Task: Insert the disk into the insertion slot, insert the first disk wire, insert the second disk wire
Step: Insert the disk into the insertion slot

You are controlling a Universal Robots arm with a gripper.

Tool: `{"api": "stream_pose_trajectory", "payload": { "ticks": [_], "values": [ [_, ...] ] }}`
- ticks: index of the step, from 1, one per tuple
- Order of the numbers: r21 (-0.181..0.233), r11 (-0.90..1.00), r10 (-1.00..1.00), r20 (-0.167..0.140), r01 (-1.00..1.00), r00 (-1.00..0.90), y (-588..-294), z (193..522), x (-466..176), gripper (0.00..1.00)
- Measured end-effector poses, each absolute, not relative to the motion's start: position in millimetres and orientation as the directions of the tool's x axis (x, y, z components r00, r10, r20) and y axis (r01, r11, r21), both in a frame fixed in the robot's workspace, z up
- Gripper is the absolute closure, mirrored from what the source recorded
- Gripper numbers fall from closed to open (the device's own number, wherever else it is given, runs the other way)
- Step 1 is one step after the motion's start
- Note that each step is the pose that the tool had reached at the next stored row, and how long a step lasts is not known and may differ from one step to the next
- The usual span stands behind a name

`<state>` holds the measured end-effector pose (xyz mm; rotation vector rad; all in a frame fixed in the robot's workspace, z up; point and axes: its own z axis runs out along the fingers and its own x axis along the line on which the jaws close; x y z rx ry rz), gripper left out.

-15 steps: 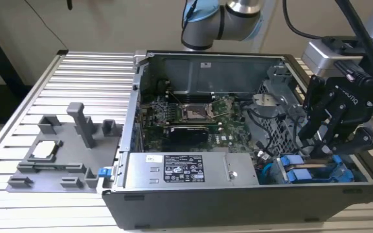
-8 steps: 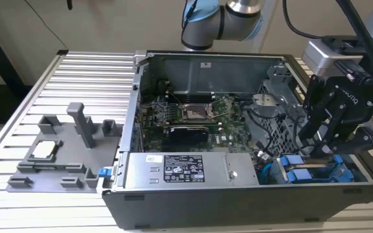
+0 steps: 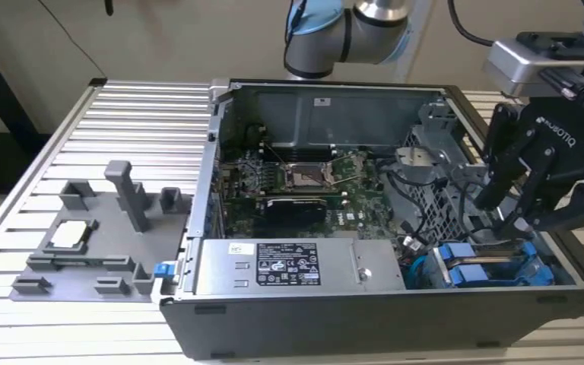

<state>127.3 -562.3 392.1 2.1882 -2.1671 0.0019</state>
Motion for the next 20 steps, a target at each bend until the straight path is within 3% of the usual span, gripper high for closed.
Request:
{"api": "stream_pose_trajectory", "payload": {
  "ticks": [5,17,20],
  "values": [
    [0.034,-0.009,-0.999,0.052,-0.999,0.010,-560.4,396.9,127.4,0.53],
    [-0.174,-0.006,-0.999,0.035,-0.985,0.000,-558.3,396.9,124.7,0.53],
    [-0.191,-0.025,-1.000,0.023,-0.981,0.021,-558.2,396.4,124.7,0.53]
  ]
}}
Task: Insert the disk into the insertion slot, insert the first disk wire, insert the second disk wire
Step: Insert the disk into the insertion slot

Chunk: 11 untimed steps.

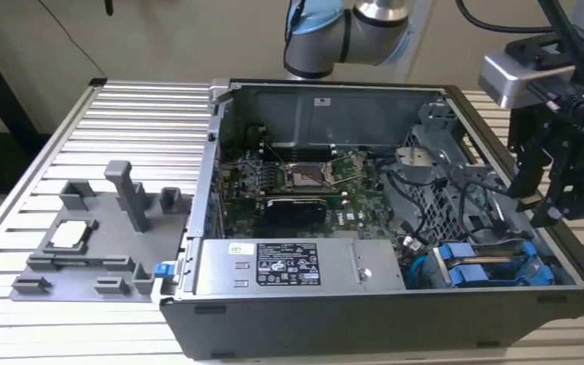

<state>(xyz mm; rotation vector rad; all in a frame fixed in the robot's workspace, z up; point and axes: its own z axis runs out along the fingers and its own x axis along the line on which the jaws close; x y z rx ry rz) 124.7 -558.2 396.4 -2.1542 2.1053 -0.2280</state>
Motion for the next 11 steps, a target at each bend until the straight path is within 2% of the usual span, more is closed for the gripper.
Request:
{"api": "stream_pose_trajectory", "payload": {
  "ticks": [6,11],
  "values": [
    [-0.191,-0.124,-0.992,0.022,-0.974,0.122,-558.2,395.3,124.6,0.53],
    [-0.193,-0.128,-0.992,0.008,-0.973,0.129,-558.0,393.8,125.8,0.53]
  ]
}}
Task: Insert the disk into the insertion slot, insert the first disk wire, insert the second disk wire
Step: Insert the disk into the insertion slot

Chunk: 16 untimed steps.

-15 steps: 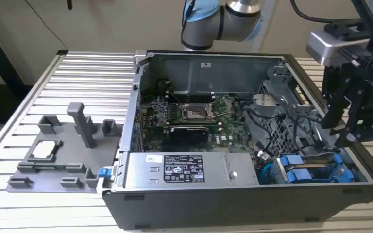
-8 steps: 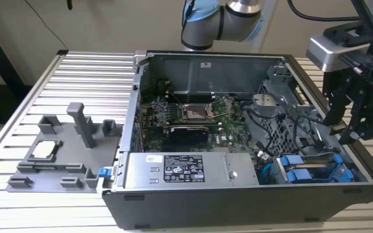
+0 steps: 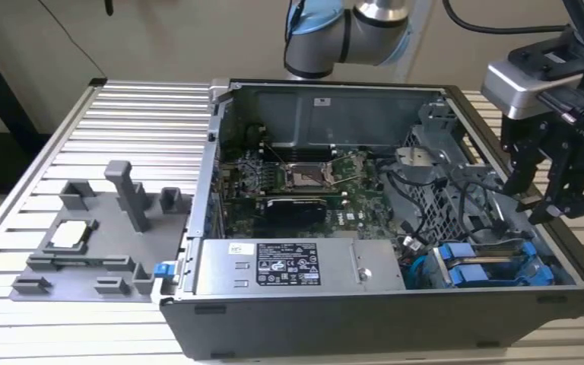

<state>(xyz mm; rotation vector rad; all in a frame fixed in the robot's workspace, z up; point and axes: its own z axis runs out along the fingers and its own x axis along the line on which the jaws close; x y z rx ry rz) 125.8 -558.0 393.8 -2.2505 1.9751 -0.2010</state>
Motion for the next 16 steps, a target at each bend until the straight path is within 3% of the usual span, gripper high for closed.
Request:
{"api": "stream_pose_trajectory", "payload": {
  "ticks": [6,11,16],
  "values": [
    [-0.192,-0.128,-0.992,0.005,-0.973,0.130,-558.0,393.5,128.9,0.53],
    [-0.133,-0.128,-0.992,-0.004,-0.983,0.129,-558.0,393.0,131.7,0.53],
    [-0.139,-0.122,-0.990,-0.048,-0.983,0.129,-558.0,392.4,135.4,0.53]
  ]
}}
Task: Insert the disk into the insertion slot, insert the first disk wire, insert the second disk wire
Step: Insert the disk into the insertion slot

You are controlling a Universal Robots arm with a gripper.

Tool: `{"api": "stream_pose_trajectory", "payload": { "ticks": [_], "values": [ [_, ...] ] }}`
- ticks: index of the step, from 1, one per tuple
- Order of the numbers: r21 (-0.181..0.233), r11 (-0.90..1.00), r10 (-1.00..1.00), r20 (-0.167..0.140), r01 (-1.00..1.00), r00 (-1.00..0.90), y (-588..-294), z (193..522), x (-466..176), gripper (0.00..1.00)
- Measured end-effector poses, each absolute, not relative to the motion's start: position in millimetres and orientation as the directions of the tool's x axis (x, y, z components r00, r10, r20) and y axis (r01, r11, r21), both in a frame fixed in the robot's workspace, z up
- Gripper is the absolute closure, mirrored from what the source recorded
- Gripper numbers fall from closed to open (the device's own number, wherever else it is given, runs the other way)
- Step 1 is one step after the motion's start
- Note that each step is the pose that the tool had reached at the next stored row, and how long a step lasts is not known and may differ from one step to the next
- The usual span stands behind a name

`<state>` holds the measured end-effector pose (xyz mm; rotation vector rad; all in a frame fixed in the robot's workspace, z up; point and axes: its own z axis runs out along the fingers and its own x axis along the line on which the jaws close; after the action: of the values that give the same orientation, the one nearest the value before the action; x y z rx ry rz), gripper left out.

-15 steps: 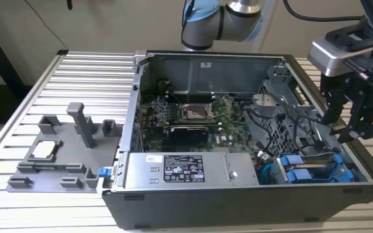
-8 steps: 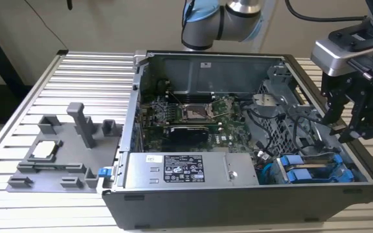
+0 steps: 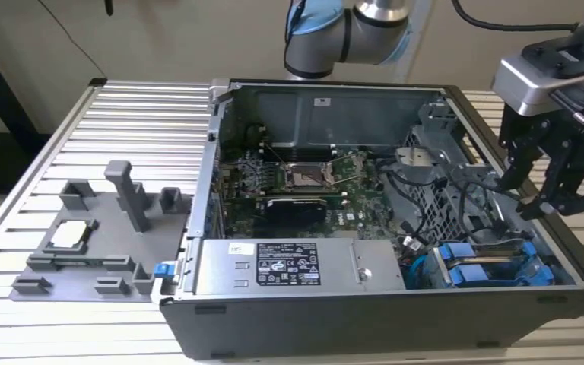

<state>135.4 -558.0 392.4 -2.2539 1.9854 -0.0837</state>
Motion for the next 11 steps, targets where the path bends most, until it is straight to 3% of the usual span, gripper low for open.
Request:
{"api": "stream_pose_trajectory", "payload": {
  "ticks": [11],
  "values": [
    [-0.139,-0.121,-0.990,-0.051,-0.983,0.129,-558,389,152,0.53]
  ]
}}
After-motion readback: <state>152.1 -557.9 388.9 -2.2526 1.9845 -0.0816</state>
